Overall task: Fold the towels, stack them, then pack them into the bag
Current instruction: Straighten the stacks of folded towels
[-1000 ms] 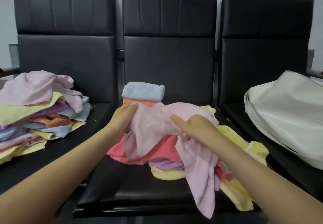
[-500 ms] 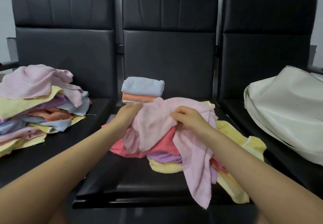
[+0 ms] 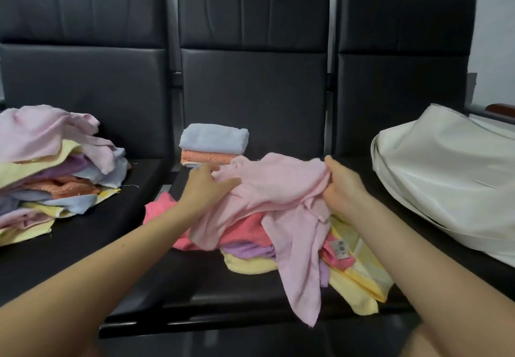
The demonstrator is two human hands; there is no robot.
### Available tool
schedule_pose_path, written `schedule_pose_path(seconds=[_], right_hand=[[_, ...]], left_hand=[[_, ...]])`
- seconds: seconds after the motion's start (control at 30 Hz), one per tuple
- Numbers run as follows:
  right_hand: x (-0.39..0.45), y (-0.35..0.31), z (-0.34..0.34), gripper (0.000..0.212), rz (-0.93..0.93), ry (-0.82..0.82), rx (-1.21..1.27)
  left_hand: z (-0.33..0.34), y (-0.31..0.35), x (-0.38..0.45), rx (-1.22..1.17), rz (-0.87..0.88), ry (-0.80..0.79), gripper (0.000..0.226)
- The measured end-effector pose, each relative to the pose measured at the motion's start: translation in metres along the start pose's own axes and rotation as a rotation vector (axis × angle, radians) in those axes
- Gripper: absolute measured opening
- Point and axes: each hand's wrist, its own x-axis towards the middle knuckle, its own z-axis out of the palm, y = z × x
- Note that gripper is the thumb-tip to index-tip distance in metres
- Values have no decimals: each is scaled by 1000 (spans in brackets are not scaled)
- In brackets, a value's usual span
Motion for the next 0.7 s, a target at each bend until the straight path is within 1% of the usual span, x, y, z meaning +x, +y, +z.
schedule_pose_path(seconds=[0.07,0.13,0.17,0.23,0.27,0.33,0.37,0.43,0.5,0.53,0.57,0.6,0.67,0.7], right_hand=[[-6,10,4,23,54,-65,-53],[-20,10,11,19,54,-122,-112],[-27,11,13,20,48,-167,-182],[-47,10,15,22,65,-292,-491],[-55,11,14,21,106,-372,-645],[-66,14,12,24,163,-480,-892],[-68,16,12,28,137,-510,-990],[-66,18,13,31,22,-521,-1122],[-65,14,17,26,-36,-504,-1121],[-66,9,19,26,-39,-507,-1102],[-62,4,19,32,-51,-507,-1053],[-57,-1,20,38,-82,-479,-976],[-50,-13,23,30,-125,-370,-685],[-46,-18,25,25,-124,-332,-491]], left_hand=[[-5,-7,3,79,-46,4,55],[-9,-11,4,136,-103,-48,50],[-11,-12,3,139,-129,-73,50],[-13,-13,1,138,-168,-123,56],[-14,-14,0,135,-186,-147,58],[-15,-16,-1,53,-229,-186,57],[-17,-16,-3,-6,-243,-211,52],[-20,-17,-3,-124,-230,-282,32],[-22,-11,-3,-277,-201,-326,16],[-22,-8,0,-364,-195,-304,13],[-24,-4,3,-452,-215,-248,12],[-25,1,8,-543,-247,-177,17],[-32,12,15,-708,-313,-86,29],[-36,20,16,-787,-338,-62,27]])
